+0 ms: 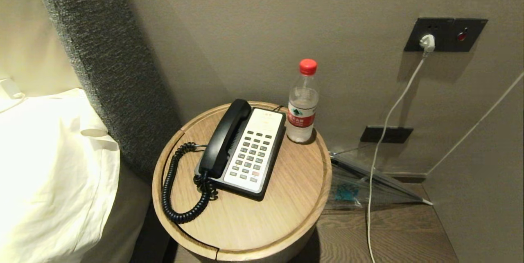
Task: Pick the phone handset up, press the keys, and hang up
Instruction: Pick up the desk phone handset
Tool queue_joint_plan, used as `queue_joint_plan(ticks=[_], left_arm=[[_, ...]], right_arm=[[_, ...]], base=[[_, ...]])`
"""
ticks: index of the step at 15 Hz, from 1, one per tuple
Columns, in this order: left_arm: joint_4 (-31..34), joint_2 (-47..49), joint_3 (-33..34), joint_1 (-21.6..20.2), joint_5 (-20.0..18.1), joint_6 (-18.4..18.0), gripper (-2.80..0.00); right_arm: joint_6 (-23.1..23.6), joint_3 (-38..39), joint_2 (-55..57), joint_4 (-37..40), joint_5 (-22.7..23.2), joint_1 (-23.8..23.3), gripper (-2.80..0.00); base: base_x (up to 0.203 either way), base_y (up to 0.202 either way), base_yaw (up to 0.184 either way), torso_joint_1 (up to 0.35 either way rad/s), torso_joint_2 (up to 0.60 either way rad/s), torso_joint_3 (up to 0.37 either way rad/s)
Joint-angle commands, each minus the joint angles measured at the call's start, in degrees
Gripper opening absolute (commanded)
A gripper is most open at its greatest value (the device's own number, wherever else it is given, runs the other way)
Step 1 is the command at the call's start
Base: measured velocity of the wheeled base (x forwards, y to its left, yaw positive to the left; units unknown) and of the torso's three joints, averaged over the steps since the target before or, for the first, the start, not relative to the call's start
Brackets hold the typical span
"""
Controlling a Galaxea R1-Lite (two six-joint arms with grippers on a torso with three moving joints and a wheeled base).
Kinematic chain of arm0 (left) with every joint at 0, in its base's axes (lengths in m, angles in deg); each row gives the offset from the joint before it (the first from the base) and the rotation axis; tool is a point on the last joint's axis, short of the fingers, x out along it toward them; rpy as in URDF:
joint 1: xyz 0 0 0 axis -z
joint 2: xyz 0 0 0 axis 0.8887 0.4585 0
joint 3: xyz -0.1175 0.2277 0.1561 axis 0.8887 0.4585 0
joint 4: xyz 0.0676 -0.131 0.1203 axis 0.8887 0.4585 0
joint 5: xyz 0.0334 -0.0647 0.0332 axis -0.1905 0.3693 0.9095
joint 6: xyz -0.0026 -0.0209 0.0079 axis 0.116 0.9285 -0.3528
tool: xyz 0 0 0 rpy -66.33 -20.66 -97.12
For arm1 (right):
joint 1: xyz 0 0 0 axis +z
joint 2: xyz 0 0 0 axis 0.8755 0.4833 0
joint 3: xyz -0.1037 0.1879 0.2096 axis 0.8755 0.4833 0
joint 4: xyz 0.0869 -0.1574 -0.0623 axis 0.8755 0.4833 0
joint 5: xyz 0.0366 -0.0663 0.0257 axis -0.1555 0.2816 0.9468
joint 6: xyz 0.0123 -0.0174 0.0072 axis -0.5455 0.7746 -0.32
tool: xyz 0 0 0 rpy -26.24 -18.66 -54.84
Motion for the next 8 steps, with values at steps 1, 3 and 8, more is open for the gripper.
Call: queue_joint_plan(ticks=[1, 3, 8], left_arm=[[-0.01, 0.0, 0.01, 0.02, -0.06, 0.05, -2.8], [-0.01, 0.0, 0.01, 0.02, -0.06, 0.05, -2.8], [-0.01, 0.0, 0.01, 0.02, -0.06, -0.04, -2.8]], right_arm=[[0.0, 0.09, -0.72, -0.04, 0.0, 0.0, -2.8], [0.0, 0.09, -0.72, -0.04, 0.0, 0.0, -2.8], [0.0, 0.09, -0.72, -0.04, 0.0, 0.0, -2.8]], base=[[0.0, 0.0, 0.0, 0.002, 0.0, -0.2], [0.0, 0.0, 0.0, 0.002, 0.0, -0.195], [0.0, 0.0, 0.0, 0.002, 0.0, -0.198]])
